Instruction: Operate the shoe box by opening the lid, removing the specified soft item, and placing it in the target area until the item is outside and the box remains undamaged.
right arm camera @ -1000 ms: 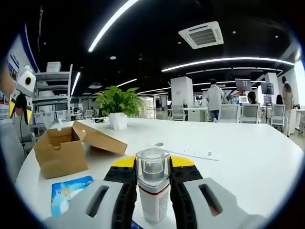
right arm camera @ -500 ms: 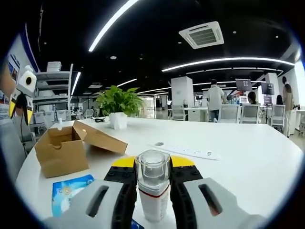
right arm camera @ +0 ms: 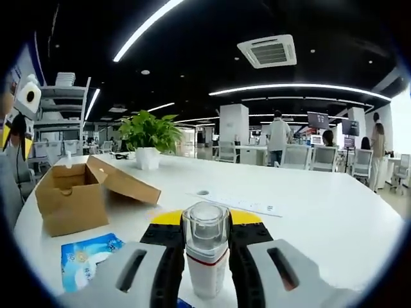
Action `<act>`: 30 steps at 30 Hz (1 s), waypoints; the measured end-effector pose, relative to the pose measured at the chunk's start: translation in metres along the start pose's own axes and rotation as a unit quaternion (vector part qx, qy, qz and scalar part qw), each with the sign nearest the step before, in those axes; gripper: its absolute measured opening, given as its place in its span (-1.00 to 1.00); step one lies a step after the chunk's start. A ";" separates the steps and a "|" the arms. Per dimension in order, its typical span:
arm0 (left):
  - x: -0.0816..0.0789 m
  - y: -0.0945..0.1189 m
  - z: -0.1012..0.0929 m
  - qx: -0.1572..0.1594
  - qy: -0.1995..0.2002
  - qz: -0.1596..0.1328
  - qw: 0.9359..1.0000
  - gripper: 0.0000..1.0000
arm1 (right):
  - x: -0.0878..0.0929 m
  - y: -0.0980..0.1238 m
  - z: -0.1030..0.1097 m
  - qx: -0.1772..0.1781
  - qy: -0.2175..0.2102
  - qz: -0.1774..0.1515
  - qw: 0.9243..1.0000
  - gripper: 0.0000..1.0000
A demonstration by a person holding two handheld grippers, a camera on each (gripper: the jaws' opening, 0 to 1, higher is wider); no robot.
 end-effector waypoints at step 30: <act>0.002 0.018 -0.006 -0.011 -0.008 -0.012 1.000 -0.33 | -0.016 0.021 0.007 0.019 -0.034 0.025 0.999 -0.18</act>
Point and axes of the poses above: the point that each gripper's makers call its tool centre point, and the gripper's own axes: y roughly backward along the fingers, z roughly to its left, x roughly out of its underside, the point moved 7 cm from there along y, roughly backward along the fingers, and after that the axes turned 3 degrees about y, right-handed, at the moved point
